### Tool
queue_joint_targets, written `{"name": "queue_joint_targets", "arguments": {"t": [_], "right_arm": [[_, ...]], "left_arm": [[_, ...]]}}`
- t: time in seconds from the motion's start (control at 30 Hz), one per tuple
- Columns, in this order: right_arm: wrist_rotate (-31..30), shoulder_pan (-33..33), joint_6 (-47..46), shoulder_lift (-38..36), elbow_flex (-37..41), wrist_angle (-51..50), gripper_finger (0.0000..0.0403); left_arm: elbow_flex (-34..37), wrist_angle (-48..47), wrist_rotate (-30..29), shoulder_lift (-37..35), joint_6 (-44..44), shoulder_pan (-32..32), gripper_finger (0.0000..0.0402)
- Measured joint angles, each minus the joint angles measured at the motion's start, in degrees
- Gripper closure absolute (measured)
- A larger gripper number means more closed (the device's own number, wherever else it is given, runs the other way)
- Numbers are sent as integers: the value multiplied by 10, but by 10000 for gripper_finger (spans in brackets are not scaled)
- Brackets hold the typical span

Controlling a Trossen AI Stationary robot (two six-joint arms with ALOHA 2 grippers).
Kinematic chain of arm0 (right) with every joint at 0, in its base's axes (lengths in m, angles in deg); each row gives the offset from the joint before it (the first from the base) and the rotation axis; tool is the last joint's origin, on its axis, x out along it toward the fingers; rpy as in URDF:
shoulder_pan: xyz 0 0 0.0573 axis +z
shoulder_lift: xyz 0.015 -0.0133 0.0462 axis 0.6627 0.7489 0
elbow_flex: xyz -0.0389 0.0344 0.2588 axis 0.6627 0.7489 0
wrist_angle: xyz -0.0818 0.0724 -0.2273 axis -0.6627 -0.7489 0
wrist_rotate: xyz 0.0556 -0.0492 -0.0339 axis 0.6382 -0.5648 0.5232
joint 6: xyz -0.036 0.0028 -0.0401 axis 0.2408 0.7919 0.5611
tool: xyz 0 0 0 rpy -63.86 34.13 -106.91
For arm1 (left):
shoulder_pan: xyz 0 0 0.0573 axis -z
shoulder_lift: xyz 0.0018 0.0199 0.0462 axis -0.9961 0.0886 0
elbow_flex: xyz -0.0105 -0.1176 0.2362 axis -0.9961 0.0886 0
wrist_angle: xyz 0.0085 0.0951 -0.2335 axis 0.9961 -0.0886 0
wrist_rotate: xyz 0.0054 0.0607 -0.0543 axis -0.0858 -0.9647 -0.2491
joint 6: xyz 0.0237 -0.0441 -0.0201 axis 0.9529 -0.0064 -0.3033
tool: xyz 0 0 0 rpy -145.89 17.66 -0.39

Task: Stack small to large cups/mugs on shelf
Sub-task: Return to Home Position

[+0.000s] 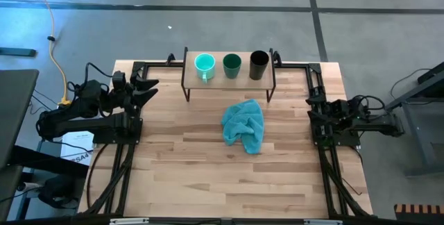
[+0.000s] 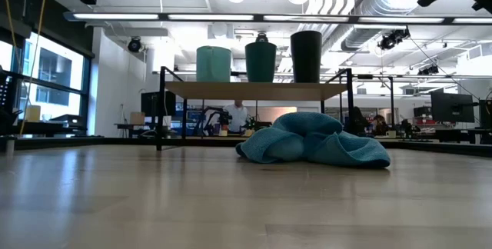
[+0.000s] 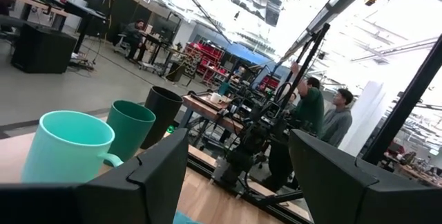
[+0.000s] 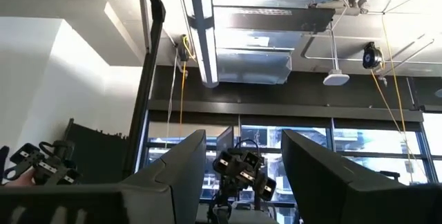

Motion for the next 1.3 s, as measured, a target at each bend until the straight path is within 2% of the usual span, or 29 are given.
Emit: {"name": "queue_joint_targets", "arguments": {"t": [0.67, 0.87, 1.3], "right_arm": [[0, 0, -18, 0, 0, -23, 221], [7, 0, -43, 0, 0, -57, 221], [71, 0, -127, 0, 1, -192, 221]], "left_arm": [[0, -9, 0, 0, 17, 0, 163], [0, -9, 0, 0, 18, 0, 163], [0, -8, 1, 0, 13, 0, 163]]}}
